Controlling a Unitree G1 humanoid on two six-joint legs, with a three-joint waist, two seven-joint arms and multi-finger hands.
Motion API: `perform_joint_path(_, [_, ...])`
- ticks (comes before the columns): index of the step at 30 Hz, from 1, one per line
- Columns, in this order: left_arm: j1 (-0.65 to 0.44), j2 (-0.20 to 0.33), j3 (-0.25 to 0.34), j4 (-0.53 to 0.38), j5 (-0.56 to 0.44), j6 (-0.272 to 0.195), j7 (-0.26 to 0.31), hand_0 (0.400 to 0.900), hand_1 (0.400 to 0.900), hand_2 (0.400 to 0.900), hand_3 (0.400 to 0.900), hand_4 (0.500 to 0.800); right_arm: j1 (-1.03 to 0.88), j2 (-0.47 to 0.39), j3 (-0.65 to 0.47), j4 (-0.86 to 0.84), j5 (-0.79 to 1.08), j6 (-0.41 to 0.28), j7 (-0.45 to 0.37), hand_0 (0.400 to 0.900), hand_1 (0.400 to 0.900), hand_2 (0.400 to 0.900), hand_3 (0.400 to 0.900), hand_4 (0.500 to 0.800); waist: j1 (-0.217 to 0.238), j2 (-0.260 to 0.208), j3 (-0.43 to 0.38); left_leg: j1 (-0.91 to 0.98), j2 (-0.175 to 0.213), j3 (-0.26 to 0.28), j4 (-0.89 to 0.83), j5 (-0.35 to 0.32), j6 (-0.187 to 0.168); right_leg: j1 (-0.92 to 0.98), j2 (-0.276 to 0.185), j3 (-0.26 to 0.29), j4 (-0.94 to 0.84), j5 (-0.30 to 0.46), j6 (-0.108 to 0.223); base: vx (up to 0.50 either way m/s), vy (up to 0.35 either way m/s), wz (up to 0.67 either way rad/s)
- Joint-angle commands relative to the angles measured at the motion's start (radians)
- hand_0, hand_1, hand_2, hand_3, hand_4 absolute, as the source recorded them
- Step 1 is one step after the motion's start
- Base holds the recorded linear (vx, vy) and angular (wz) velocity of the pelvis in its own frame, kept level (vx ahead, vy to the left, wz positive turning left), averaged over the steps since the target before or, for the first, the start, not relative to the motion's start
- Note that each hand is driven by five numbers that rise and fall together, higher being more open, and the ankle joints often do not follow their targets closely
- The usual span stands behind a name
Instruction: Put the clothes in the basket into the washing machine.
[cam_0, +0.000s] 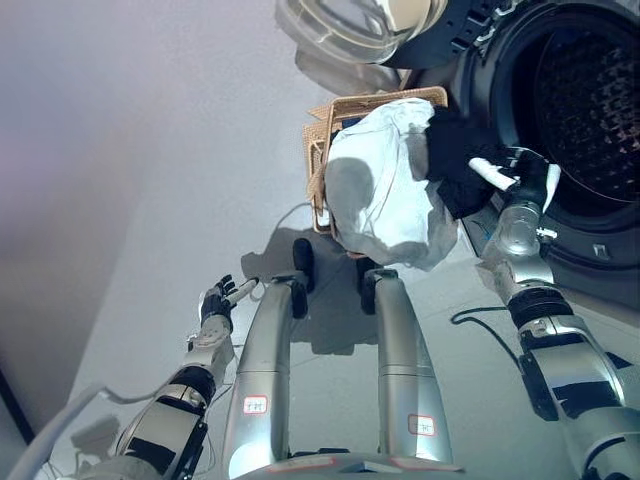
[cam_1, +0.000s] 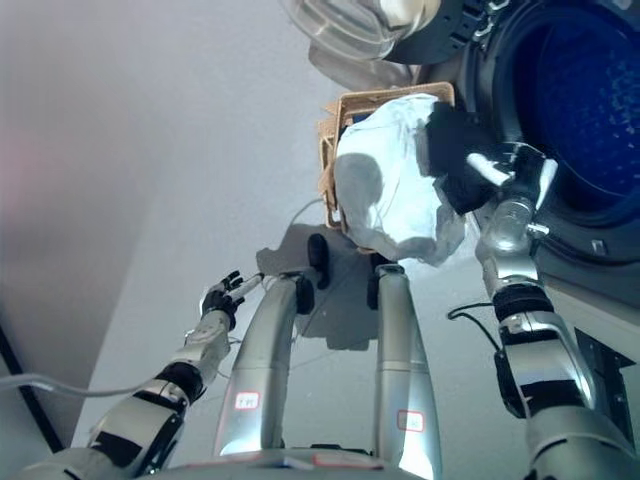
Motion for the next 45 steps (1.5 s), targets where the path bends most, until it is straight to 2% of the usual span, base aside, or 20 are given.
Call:
perform_joint_path(1, [0.077, 0.024, 0.024, 0.044, -0.037, -0.002, 0.019, 0.900, 0.900, 0.900, 0.900, 0.800, -0.029, -0.045, -0.039, -0.026, 0.178, -0.150, 0.001, 0.400, 0.400, 0.400, 0.400, 0.500, 0.005, 0.039, -0.025, 0.042, -0.003, 0.042, -0.124, 0.002, -0.033, 0.026, 0.052, 0.032, -0.086, 0.028, 0.032, 0.04, -0.030, 0.01])
perform_joint_path(2, [0.082, 0.028, 0.018, 0.052, -0.041, 0.001, 0.014, 0.900, 0.900, 0.900, 0.900, 0.800, -0.091, -0.042, -0.068, 0.010, 0.295, -0.174, 0.011, 0.400, 0.400, 0.400, 0.400, 0.500, 0.014, 0.051, -0.027, 0.058, -0.005, 0.042, -0.131, -0.002, -0.036, 0.042, 0.052, 0.035, -0.093, 0.023, 0.032, 0.00, 0.000, 0.00])
perform_joint_path(3, [0.080, 0.027, 0.019, 0.052, -0.042, 0.001, 0.014, 0.900, 0.900, 0.900, 0.900, 0.800, -0.096, -0.045, -0.067, 0.016, 0.301, -0.175, 0.017, 0.400, 0.400, 0.400, 0.400, 0.500, 0.014, 0.050, -0.028, 0.050, -0.005, 0.044, -0.130, 0.002, -0.035, 0.033, 0.052, 0.036, -0.091, 0.027, 0.032, 0.05, -0.034, 0.00])
perform_joint_path(6, [0.083, 0.024, -0.010, 0.060, -0.059, 0.007, -0.001, 0.900, 0.900, 0.900, 0.900, 0.800, -0.258, -0.060, -0.088, 0.117, 0.493, -0.182, 0.049, 0.400, 0.400, 0.400, 0.400, 0.500, 0.038, 0.073, -0.039, 0.065, -0.005, 0.053, -0.136, -0.002, -0.034, 0.037, 0.049, 0.044, -0.086, 0.023, 0.032, 0.05, -0.033, -0.01])
perform_joint_path(12, [0.084, -0.001, -0.052, 0.053, -0.069, 0.014, -0.010, 0.900, 0.900, 0.900, 0.900, 0.800, -0.417, -0.134, -0.117, 0.233, 0.581, -0.200, 0.013, 0.400, 0.400, 0.400, 0.400, 0.500, 0.066, 0.109, -0.063, 0.082, -0.012, 0.069, -0.156, 0.005, -0.036, 0.041, 0.041, 0.055, -0.083, 0.021, 0.036, 0.08, -0.035, 0.01])
perform_joint_path(15, [0.090, -0.007, -0.066, 0.042, -0.079, 0.009, -0.005, 0.900, 0.900, 0.900, 0.900, 0.800, -0.465, -0.190, -0.111, 0.256, 0.552, -0.211, -0.033, 0.400, 0.400, 0.400, 0.400, 0.500, 0.076, 0.122, -0.077, 0.090, -0.017, 0.070, -0.170, 0.008, -0.037, 0.043, 0.036, 0.057, -0.082, 0.016, 0.038, 0.06, -0.036, 0.06])
perform_joint_path(18, [0.101, -0.011, -0.071, 0.034, -0.070, 0.007, 0.010, 0.900, 0.900, 0.900, 0.900, 0.800, -0.497, -0.246, -0.063, 0.257, 0.415, -0.201, -0.142, 0.400, 0.400, 0.400, 0.400, 0.500, 0.080, 0.129, -0.086, 0.094, -0.019, 0.072, -0.178, 0.011, -0.038, 0.042, 0.032, 0.055, -0.079, 0.014, 0.038, 0.03, -0.018, 0.03])
perform_joint_path(19, [0.101, -0.013, -0.071, 0.034, -0.070, 0.007, 0.011, 0.900, 0.900, 0.900, 0.900, 0.800, -0.500, -0.245, -0.061, 0.252, 0.405, -0.199, -0.154, 0.400, 0.400, 0.400, 0.400, 0.500, 0.079, 0.131, -0.086, 0.094, -0.020, 0.072, -0.180, 0.012, -0.038, 0.042, 0.032, 0.055, -0.079, 0.014, 0.038, 0.02, -0.031, 0.04])
perform_joint_path(21, [0.102, -0.012, -0.073, 0.028, -0.064, -0.003, 0.026, 0.900, 0.900, 0.900, 0.900, 0.800, -0.511, -0.288, -0.013, 0.264, 0.286, -0.159, -0.221, 0.400, 0.400, 0.400, 0.400, 0.500, 0.078, 0.129, -0.091, 0.093, -0.020, 0.073, -0.182, 0.013, -0.038, 0.038, 0.030, 0.054, -0.076, 0.015, 0.038, 0.01, -0.034, 0.03])
perform_joint_path(26, [0.093, -0.028, -0.090, 0.018, -0.056, -0.009, 0.048, 0.900, 0.900, 0.900, 0.900, 0.800, -0.522, -0.285, -0.045, 0.260, 0.279, -0.182, -0.313, 0.400, 0.400, 0.400, 0.400, 0.500, 0.069, 0.136, -0.098, 0.086, -0.021, 0.072, -0.189, 0.016, -0.038, 0.029, 0.029, 0.053, -0.075, 0.015, 0.037, 0.01, -0.025, 0.03])
perform_joint_path(29, [0.095, -0.035, -0.094, 0.016, -0.061, -0.009, 0.053, 0.900, 0.900, 0.900, 0.900, 0.800, -0.526, -0.275, -0.046, 0.245, 0.290, -0.192, -0.315, 0.400, 0.400, 0.400, 0.400, 0.500, 0.069, 0.138, -0.101, 0.082, -0.023, 0.073, -0.185, 0.015, -0.038, 0.024, 0.030, 0.053, -0.069, 0.014, 0.036, 0.00, 0.000, 0.00])
perform_joint_path(30, [0.097, -0.037, -0.094, 0.014, -0.062, -0.008, 0.052, 0.900, 0.900, 0.900, 0.900, 0.800, -0.524, -0.270, -0.043, 0.238, 0.295, -0.190, -0.302, 0.457, 0.457, 0.457, 0.457, 0.534, 0.067, 0.138, -0.101, 0.080, -0.022, 0.074, -0.183, 0.015, -0.038, 0.022, 0.030, 0.054, -0.067, 0.015, 0.036, 0.00, 0.000, 0.00])
perform_joint_path(31, [0.100, -0.039, -0.092, 0.014, -0.065, -0.008, 0.048, 0.900, 0.900, 0.900, 0.900, 0.800, -0.521, -0.264, -0.041, 0.231, 0.314, -0.191, -0.275, 0.900, 0.900, 0.900, 0.900, 0.800, 0.067, 0.139, -0.100, 0.079, -0.022, 0.074, -0.183, 0.015, -0.038, 0.020, 0.030, 0.056, -0.066, 0.017, 0.037, 0.00, 0.000, 0.00])
perform_joint_path(36, [0.103, -0.039, -0.093, 0.013, -0.073, -0.007, 0.044, 0.900, 0.900, 0.900, 0.900, 0.800, -0.510, -0.249, -0.039, 0.237, 0.351, -0.206, -0.225, 0.900, 0.900, 0.900, 0.900, 0.800, 0.068, 0.140, -0.098, 0.077, -0.024, 0.075, -0.186, 0.019, -0.039, 0.016, 0.031, 0.056, -0.065, 0.019, 0.038, 0.00, 0.000, 0.00])
perform_joint_path(45, [0.110, -0.034, -0.077, 0.018, -0.065, -0.012, 0.056, 0.900, 0.900, 0.900, 0.900, 0.800, -0.455, -0.220, -0.009, 0.176, 0.218, -0.192, -0.265, 0.900, 0.900, 0.900, 0.900, 0.800, 0.063, 0.132, -0.097, 0.073, -0.021, 0.073, -0.181, 0.023, -0.037, 0.015, 0.033, 0.051, -0.065, 0.026, 0.037, 0.00, 0.000, 0.00])
